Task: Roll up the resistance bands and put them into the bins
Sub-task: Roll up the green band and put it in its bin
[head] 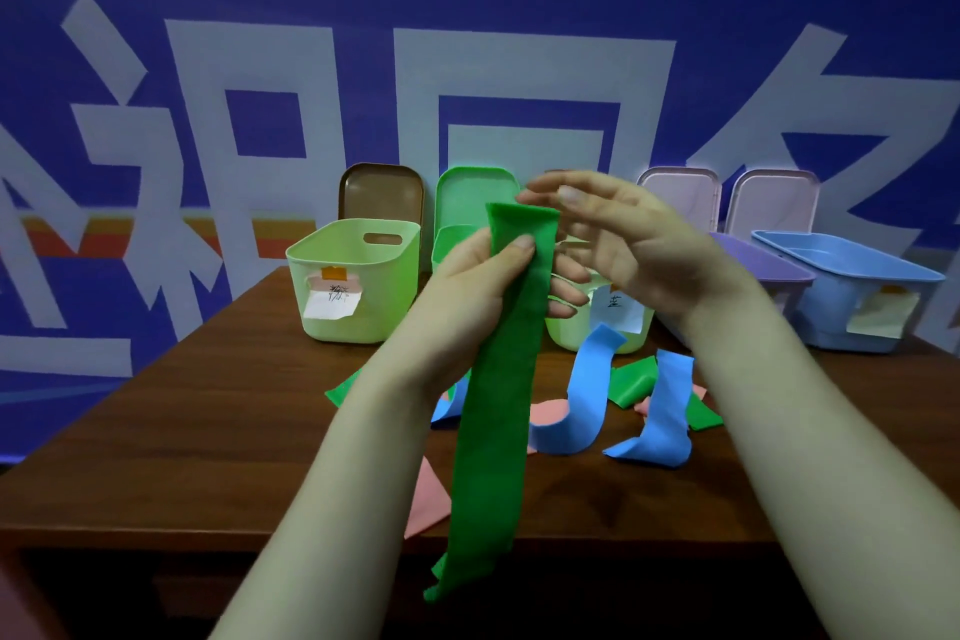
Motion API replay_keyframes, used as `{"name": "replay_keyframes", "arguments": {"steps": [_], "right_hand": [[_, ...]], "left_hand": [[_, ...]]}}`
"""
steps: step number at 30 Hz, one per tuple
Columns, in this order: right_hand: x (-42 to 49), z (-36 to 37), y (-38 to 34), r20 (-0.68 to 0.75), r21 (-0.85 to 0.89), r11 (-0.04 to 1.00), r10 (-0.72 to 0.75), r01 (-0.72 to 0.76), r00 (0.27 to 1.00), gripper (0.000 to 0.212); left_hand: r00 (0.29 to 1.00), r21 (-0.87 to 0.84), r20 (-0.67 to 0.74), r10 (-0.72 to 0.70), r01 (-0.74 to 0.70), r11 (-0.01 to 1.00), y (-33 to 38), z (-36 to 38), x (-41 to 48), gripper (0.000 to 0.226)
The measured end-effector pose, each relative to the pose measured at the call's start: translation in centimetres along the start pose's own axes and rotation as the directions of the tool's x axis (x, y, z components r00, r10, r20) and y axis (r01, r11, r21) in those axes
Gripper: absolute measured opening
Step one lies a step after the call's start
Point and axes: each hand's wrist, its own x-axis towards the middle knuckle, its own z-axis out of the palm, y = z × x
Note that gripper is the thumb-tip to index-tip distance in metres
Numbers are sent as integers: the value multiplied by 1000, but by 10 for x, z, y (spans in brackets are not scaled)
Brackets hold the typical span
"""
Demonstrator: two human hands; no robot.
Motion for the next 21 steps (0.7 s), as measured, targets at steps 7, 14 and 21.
{"name": "replay_keyframes", "arguments": {"steps": [7, 14, 21], "right_hand": [[-6, -69, 100, -451, -462, 710, 327, -531, 830, 16], [-14, -84, 154, -591, -770, 3, 373, -638, 715, 18], [-14, -82, 158, -699, -715, -258, 312, -650, 644, 16]], "left_hand": [[993, -119, -84, -85, 75, 990, -21, -4, 2, 25], [992, -130, -37, -119, 114, 985, -27, -7, -3, 25], [990, -111, -78, -120, 111, 988, -27, -13, -5, 25]]}}
